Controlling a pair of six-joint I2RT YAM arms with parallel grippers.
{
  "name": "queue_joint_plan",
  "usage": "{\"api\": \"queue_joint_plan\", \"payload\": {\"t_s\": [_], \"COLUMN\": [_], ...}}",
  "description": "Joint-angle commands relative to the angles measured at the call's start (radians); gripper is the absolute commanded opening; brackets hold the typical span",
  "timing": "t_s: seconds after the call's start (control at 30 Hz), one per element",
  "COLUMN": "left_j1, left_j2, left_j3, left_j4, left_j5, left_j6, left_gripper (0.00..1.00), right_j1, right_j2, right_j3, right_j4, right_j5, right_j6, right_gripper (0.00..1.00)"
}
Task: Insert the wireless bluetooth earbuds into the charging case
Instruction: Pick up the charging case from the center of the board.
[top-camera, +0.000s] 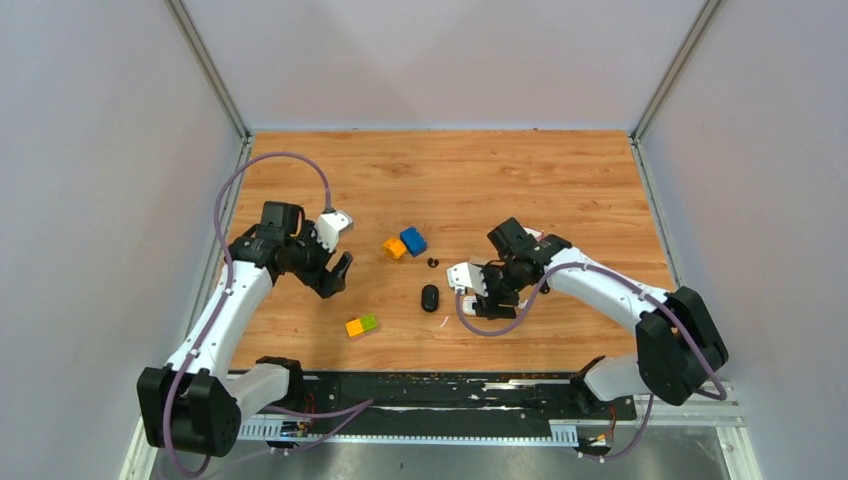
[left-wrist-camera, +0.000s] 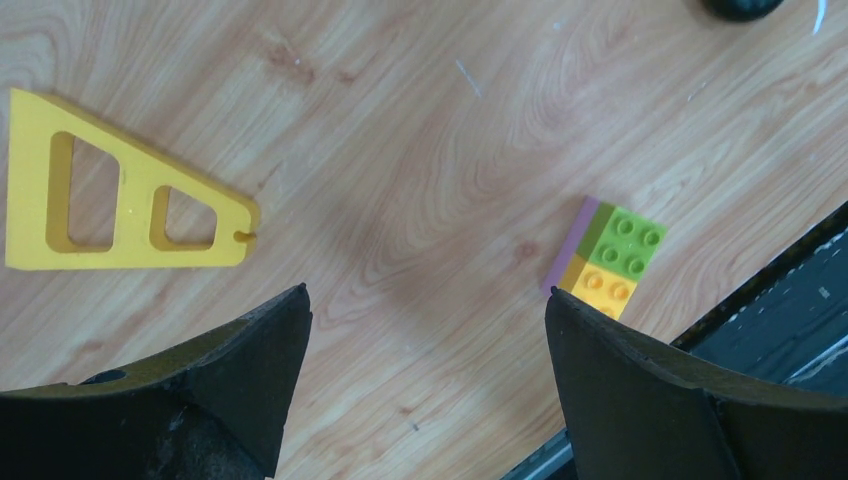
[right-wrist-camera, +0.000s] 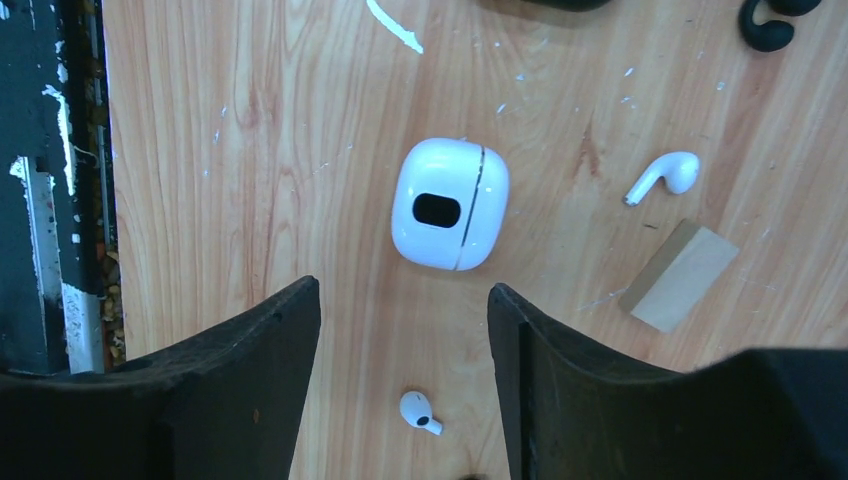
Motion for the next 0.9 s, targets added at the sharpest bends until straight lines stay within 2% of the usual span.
{"api": "queue_joint_plan", "payload": {"t_s": [0.0,0.27,0.57,0.77,0.87], "left_j1": [0.003,0.003,0.003,0.003,0.003], "left_j2": [0.025,0.035,0.029,0.028,0.028], "left_j3": [0.068,0.081,0.090,0.092,0.092], "left_j4": [0.115,0.152,0.164,0.180,0.183], "left_j5": [0.052,0.054,0.062,0.074,0.083], "left_j6": [-0.186,-0.286,-0.303,-0.315,-0.319], "left_gripper": [0.93,0.93,0.93,0.93,0.93], "right_j1": [0.044,0.080,0.084,0.084,0.085], "right_j2": [-0.069,-0.027,0.076,0.106,0.115], "right_j3": [-0.086,-0.132,-0.104,-0.120,-0.124], "right_j4": [0.178,0.352,0.348,0.340,0.341], "right_j5": [0.041,0.083,0.075,0.075,0.070], "right_j6": [0.049,0.119,0.074,0.066,0.067], "right_gripper": [0.63,0.65,0.64,0.58,0.50]}}
